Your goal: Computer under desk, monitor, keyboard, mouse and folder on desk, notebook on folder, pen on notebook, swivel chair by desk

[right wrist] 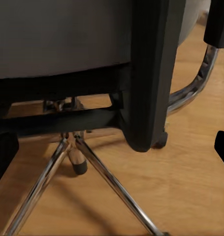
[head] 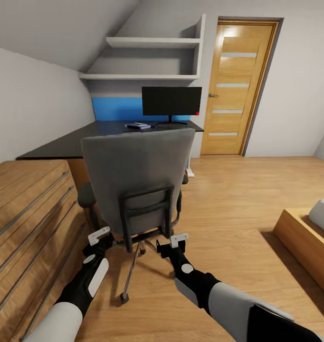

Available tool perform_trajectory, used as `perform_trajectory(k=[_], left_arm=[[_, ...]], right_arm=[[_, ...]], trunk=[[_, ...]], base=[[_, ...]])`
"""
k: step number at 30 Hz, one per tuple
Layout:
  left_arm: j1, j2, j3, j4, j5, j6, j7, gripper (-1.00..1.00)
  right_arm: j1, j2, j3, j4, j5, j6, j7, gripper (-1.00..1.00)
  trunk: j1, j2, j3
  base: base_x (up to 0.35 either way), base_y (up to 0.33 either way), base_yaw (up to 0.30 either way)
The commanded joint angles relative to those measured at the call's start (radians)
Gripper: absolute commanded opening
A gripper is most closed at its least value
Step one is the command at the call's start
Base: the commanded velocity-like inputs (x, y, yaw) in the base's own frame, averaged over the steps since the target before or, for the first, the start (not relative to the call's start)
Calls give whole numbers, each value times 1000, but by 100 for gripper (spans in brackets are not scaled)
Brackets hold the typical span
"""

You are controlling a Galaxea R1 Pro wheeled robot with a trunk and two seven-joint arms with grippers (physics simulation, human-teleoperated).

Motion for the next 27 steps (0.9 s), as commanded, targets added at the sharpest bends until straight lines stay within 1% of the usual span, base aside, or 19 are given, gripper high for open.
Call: perform_trajectory(k=[1, 4, 11, 15, 17, 20, 23, 24, 27], left_arm=[[0, 0, 2, -1, 8, 1, 2, 100], [0, 2, 5, -1, 9, 1, 5, 100], [0, 3, 9, -1, 10, 1, 8, 100], [0, 3, 12, 0, 10, 1, 11, 100], [0, 3, 25, 0, 10, 1, 12, 100], [0, 2, 86, 0, 10, 1, 14, 100], [0, 2, 110, 0, 10, 0, 15, 100], [-1, 3, 131, 1, 8, 1, 16, 100], [-1, 3, 135, 2, 8, 1, 16, 100]], right_arm=[[-1, 0, 9, 0, -7, -4, -6, 100], [-1, 0, 9, 0, -7, -4, -6, 100], [-1, 0, 7, 0, -7, -4, -6, 100], [-1, 0, 5, 2, -8, -4, -7, 100], [-1, 0, 4, 3, -8, -4, -7, 100], [-1, 0, 2, 5, -8, -3, -7, 100], [-1, 0, 1, 6, -9, -3, -7, 100], [-1, 0, -1, 7, -10, -5, -9, 100], [-1, -5, -2, 8, -10, -13, -12, 100]], trunk=[[0, 0, -1], [0, 0, -1], [0, 0, -1], [0, 0, -1], [0, 0, -1], [0, 0, -1], [0, 0, -1], [0, 0, -1], [0, 0, -1]], base=[[0, -15, 0], [-66, -6, 0], [-252, 24, 0], [-133, 8, 0], [-53, 3, 0], [-23, 1, 0], [-10, 1, 0], [-2, 0, 0], [-1, 0, 0]])
